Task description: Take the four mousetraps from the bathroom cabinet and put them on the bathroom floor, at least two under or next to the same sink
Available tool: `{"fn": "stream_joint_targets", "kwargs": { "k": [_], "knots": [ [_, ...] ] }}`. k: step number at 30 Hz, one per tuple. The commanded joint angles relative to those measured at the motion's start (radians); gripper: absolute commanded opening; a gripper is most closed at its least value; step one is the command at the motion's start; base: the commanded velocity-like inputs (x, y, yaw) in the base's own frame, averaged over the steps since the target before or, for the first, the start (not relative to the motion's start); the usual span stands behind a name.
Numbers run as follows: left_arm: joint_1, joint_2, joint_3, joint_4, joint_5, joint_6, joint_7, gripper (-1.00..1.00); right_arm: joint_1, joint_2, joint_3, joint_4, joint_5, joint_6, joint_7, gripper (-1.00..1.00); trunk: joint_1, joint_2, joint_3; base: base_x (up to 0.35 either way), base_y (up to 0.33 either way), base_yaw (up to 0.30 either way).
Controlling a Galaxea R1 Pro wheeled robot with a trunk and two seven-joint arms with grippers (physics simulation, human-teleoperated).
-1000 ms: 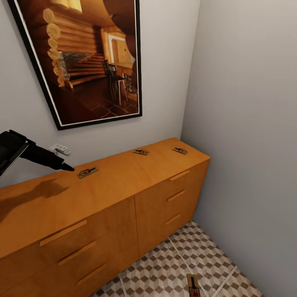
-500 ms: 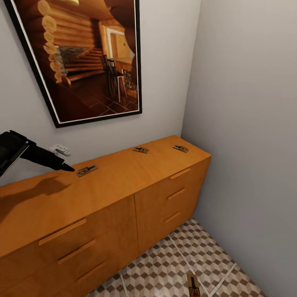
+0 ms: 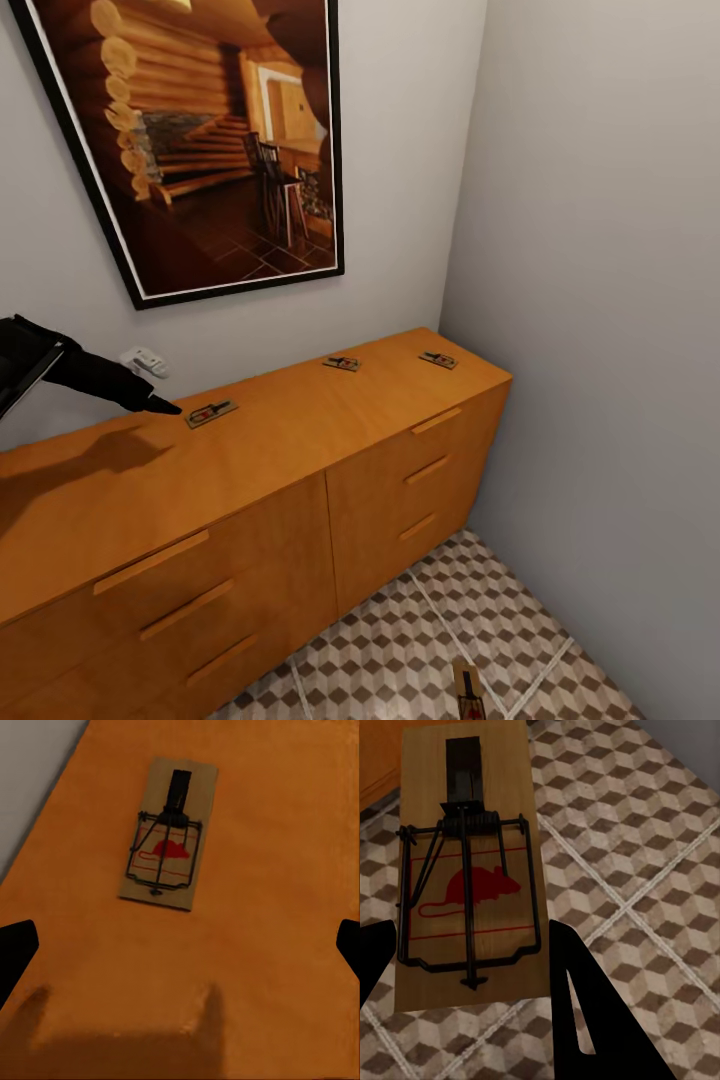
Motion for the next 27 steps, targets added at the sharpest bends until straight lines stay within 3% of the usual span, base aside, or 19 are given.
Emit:
{"fn": "stream_joint_targets", "kwargs": {
  "k": [1,5,7,10,15,27],
  "knots": [
    [-0.002,0.003,-0.003,-0.008,-0.002,-0.01,-0.037,1.0,-0.001,0.0,-0.005,0.001,0.005,-0.003,-0.005,-1.0,0.0,-0.001,-0.001,0.0,0.0,0.0],
    [-0.002,0.006,-0.012,-0.062,-0.006,-0.035,-0.13,1.0,-0.001,0.001,-0.005,0.001,0.005,-0.003,-0.004,-1.0,0.0,-0.001,-0.001,0.0,0.0,0.0],
    [-0.002,0.006,-0.025,-0.083,-0.008,-0.038,-0.146,1.0,-0.001,0.002,-0.005,0.001,0.005,-0.003,-0.004,-1.0,0.0,-0.001,-0.001,0.0,0.0,0.0],
    [-0.001,0.006,-0.096,-0.165,-0.022,-0.043,-0.175,1.0,-0.001,0.001,-0.005,0.001,0.005,-0.003,-0.004,-1.0,0.0,-0.001,-0.001,0.0,0.0,0.0],
    [-0.001,0.005,-0.137,-0.236,-0.026,-0.043,-0.182,1.0,-0.001,0.0,-0.006,0.001,0.005,-0.003,-0.004,-1.0,0.0,-0.001,-0.001,0.0,0.0,0.0],
    [-0.001,0.028,-0.155,-0.258,-0.025,-0.043,-0.184,1.0,-0.001,-0.001,-0.005,0.001,0.005,-0.003,-0.004,-1.0,0.0,-0.001,-0.001,0.0,0.0,0.0]
  ]
}}
